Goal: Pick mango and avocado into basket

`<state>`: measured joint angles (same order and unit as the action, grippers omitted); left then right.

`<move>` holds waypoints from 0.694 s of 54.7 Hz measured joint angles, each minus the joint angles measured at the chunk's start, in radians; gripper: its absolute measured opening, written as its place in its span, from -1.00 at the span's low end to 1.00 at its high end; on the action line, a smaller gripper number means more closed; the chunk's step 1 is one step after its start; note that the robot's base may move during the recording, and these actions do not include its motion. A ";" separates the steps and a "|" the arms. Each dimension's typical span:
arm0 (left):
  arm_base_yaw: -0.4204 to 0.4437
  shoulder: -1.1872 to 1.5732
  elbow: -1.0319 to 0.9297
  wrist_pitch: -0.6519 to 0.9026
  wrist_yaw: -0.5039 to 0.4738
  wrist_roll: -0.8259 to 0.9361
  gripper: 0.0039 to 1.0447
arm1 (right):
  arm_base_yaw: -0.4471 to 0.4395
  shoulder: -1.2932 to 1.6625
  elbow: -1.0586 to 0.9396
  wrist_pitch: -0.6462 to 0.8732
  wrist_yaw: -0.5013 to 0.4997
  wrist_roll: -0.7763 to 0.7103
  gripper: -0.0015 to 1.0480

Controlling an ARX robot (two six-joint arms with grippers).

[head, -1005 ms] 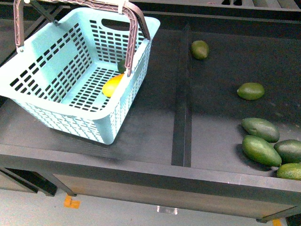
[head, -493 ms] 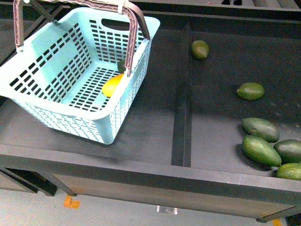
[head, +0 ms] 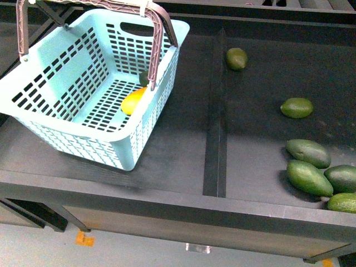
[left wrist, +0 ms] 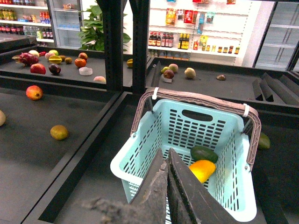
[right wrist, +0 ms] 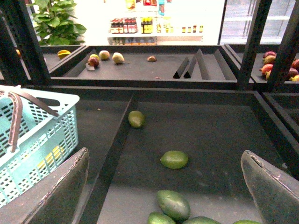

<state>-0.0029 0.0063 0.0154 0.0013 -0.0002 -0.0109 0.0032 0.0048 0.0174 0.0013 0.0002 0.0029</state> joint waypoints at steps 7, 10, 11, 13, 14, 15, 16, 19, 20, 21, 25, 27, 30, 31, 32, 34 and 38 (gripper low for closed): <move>0.000 0.000 0.000 0.000 0.000 0.000 -0.91 | 0.000 0.000 0.000 0.000 0.000 0.000 0.83; 0.000 0.000 0.000 0.000 0.000 0.000 -0.67 | 0.000 0.000 0.000 0.000 0.000 0.000 0.83; 0.000 0.000 0.000 0.000 0.000 0.000 -0.60 | 0.000 0.000 0.000 0.000 0.000 0.000 0.83; 0.000 0.000 0.000 0.000 0.000 0.000 -0.46 | 0.000 0.000 0.000 0.000 0.000 0.000 0.83; 0.000 0.000 0.000 0.000 0.000 0.000 -0.39 | 0.000 0.000 0.000 0.000 0.000 0.000 0.83; 0.000 0.000 0.000 0.000 0.000 0.000 -0.32 | 0.000 0.000 0.000 0.000 0.000 0.000 0.83; 0.000 0.000 0.000 0.000 0.000 0.000 -0.26 | 0.000 0.000 0.000 0.000 0.000 0.000 0.83; 0.000 0.000 0.000 0.000 0.000 0.000 -0.05 | 0.000 0.000 0.000 0.000 0.000 0.000 0.83; 0.000 0.000 0.000 0.000 0.000 0.000 0.02 | 0.000 0.000 0.000 0.000 0.000 0.000 0.83; 0.000 0.000 0.000 0.000 0.000 0.000 0.09 | 0.000 0.000 0.000 0.000 0.000 0.000 0.83; 0.000 0.000 0.000 0.000 0.000 0.000 0.36 | 0.000 0.000 0.000 0.000 0.000 0.000 0.83; 0.000 0.000 0.000 0.000 0.000 0.000 0.47 | 0.000 0.000 0.000 0.000 0.000 0.000 0.83; 0.000 0.000 0.000 0.000 0.000 0.000 0.71 | 0.000 0.000 0.000 0.000 0.000 0.000 0.83; 0.000 0.000 0.000 0.000 0.000 0.000 0.74 | 0.000 0.000 0.000 0.000 0.000 0.000 0.83; 0.000 0.000 0.000 0.000 0.000 0.000 0.81 | 0.000 0.000 0.000 0.000 0.000 0.000 0.83; 0.000 0.000 0.000 0.000 0.000 0.001 0.87 | 0.000 0.000 0.000 0.000 0.000 0.000 0.83; 0.000 0.000 0.000 0.000 0.000 0.001 0.83 | 0.000 0.000 0.000 0.000 0.000 0.000 0.83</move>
